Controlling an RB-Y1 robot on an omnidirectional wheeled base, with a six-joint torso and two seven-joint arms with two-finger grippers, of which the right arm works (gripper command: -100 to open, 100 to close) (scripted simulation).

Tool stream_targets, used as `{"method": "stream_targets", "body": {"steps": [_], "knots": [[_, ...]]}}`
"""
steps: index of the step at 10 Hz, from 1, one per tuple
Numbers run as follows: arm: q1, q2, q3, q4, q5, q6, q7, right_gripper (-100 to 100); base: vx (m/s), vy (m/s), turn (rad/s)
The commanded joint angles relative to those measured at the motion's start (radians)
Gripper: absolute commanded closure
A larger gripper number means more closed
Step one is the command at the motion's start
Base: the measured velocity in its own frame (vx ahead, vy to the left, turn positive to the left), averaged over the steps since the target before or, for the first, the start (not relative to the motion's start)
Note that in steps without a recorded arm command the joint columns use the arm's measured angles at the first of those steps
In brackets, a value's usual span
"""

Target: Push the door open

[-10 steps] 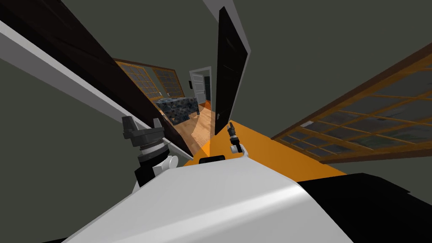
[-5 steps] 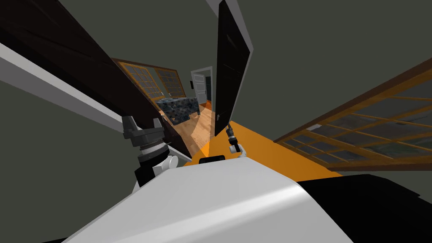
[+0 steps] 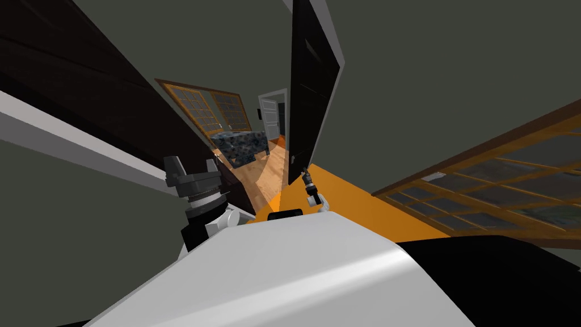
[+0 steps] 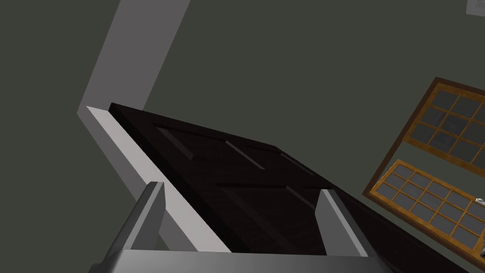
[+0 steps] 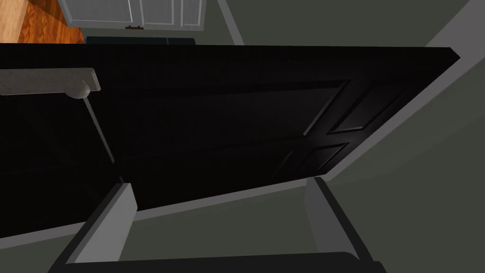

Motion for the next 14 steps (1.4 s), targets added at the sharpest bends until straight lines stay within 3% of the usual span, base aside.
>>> {"method": "stream_targets", "body": {"steps": [1, 14], "knots": [[-0.017, 0.0, 0.005, 0.044, 0.008, -0.014, -0.007, -100, 0.086, -0.087, 0.065], [-0.133, 0.007, 0.046, 0.323, 0.072, -0.085, -0.057, -100, 0.08, -0.084, 0.054]]}}
